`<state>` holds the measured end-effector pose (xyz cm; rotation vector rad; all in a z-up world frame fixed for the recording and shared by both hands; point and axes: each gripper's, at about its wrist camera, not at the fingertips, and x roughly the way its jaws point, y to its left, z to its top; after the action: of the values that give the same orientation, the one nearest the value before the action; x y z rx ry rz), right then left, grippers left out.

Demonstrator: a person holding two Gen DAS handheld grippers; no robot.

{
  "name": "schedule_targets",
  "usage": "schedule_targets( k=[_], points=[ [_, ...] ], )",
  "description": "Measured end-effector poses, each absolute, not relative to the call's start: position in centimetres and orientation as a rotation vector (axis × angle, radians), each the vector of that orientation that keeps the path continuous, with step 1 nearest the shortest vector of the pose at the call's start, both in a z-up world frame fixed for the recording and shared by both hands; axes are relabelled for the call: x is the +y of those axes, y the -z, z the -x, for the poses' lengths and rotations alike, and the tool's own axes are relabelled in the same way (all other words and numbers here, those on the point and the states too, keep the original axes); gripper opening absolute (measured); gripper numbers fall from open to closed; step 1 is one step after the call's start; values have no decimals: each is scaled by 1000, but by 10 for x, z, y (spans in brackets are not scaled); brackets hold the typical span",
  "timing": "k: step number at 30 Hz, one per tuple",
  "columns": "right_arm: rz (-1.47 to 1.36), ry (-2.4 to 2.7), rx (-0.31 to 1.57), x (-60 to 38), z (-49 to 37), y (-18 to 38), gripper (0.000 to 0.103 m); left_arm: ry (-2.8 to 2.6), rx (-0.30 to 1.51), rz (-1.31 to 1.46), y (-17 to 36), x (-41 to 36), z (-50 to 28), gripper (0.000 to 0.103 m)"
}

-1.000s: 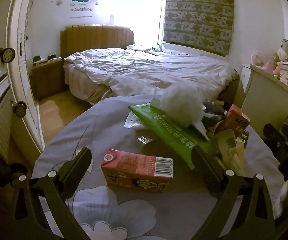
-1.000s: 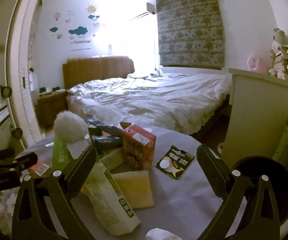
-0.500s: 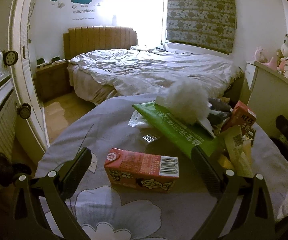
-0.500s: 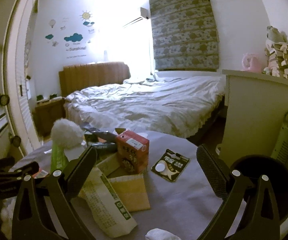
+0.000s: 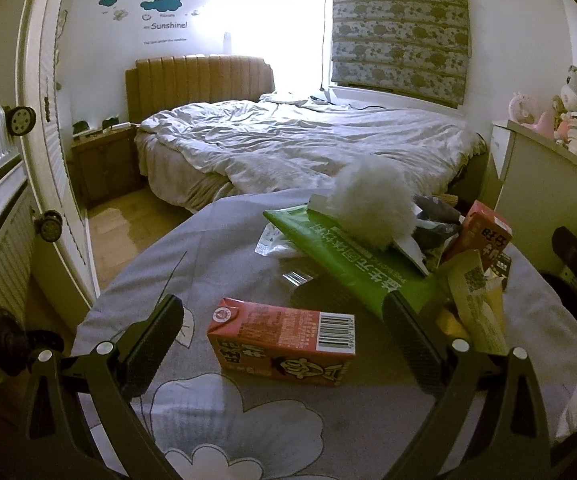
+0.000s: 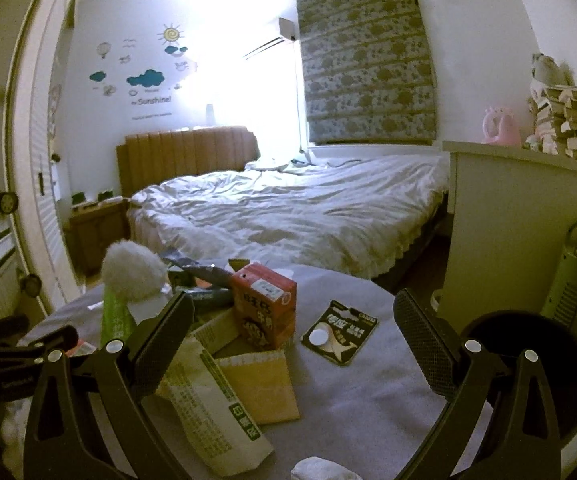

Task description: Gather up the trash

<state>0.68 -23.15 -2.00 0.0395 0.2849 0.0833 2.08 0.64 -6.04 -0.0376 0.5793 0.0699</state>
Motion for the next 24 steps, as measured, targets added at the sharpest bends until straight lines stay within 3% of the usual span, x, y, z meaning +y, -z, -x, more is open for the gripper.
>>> schedule_targets(
  k=[24],
  points=[
    [-35,-81,296,-231,-7,21,99,-70,586,39,62,5,-20,98]
  ],
)
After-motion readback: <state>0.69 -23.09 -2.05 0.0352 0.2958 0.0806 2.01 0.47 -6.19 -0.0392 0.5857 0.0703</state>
